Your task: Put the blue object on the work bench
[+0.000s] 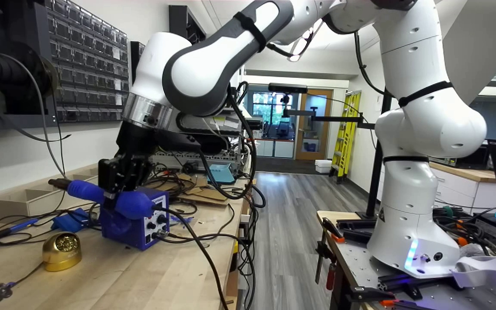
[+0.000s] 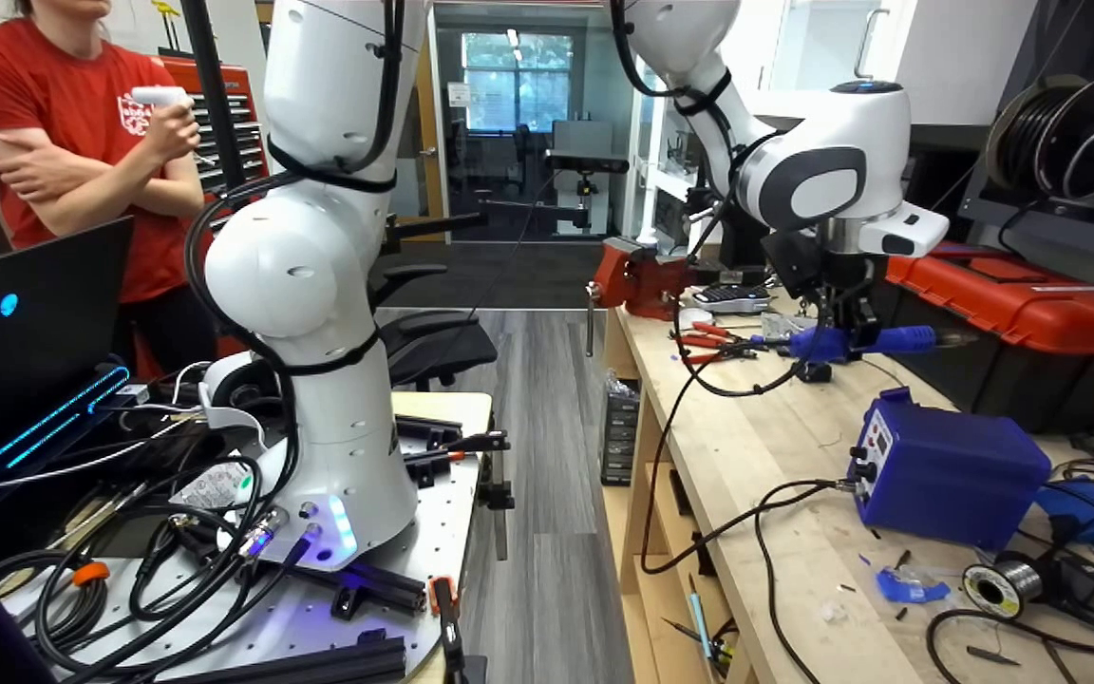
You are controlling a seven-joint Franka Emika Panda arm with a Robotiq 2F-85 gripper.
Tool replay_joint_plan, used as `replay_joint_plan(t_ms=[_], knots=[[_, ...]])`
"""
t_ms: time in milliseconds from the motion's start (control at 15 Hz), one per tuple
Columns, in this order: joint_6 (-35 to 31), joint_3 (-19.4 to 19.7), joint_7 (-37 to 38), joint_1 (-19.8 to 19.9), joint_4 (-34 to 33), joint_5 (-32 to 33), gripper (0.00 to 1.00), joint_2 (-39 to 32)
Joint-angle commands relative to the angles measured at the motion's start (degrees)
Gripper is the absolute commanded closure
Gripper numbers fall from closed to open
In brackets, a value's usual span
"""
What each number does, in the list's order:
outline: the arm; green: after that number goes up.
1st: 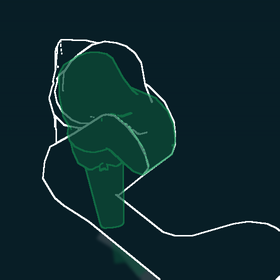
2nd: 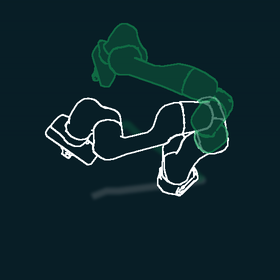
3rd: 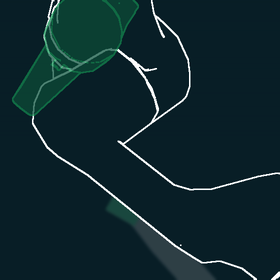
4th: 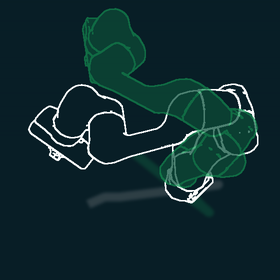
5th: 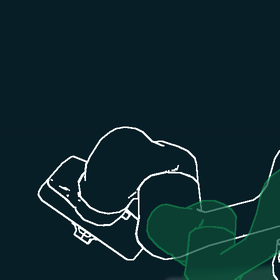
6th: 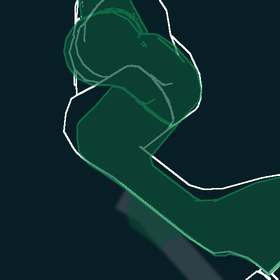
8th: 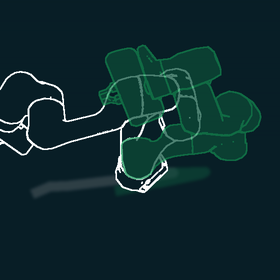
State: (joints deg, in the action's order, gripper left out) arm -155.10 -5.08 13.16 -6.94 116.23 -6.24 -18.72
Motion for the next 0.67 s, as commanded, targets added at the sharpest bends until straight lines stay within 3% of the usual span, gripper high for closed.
replay_joint_plan(t_ms=[0, 600], knots=[[1.2, -3.1, -4.7, -0.1, 3.3, -2.0, 0.84, 2.0], [3.2, -4.9, -7.8, 0.0, 5.3, -1.9, 0.84, -1.4]])
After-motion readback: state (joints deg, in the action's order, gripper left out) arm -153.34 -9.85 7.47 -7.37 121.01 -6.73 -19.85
